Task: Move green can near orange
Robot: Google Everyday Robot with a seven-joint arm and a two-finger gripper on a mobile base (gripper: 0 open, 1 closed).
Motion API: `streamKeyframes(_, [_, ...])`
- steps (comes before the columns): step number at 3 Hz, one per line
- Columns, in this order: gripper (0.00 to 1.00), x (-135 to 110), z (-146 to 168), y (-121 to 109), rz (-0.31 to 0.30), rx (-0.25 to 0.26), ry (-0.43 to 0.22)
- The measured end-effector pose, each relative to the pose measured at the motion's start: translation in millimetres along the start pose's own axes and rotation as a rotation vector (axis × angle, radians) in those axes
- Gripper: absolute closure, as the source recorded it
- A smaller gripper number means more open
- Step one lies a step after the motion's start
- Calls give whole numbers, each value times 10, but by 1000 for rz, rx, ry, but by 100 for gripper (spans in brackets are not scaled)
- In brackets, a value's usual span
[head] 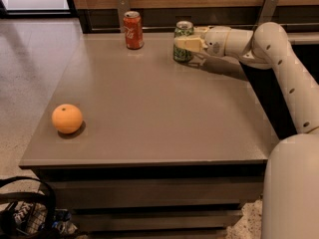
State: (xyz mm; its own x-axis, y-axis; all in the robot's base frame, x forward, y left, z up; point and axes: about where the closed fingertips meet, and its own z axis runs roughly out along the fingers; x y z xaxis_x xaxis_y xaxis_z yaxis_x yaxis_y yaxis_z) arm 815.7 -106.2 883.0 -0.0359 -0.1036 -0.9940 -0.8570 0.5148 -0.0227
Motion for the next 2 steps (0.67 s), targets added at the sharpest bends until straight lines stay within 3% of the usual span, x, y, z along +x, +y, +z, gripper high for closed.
streamKeyframes(1, [100,5,48,24,1,-7,0])
streamKeyframes(2, [100,-37,81,62,8,-15,10])
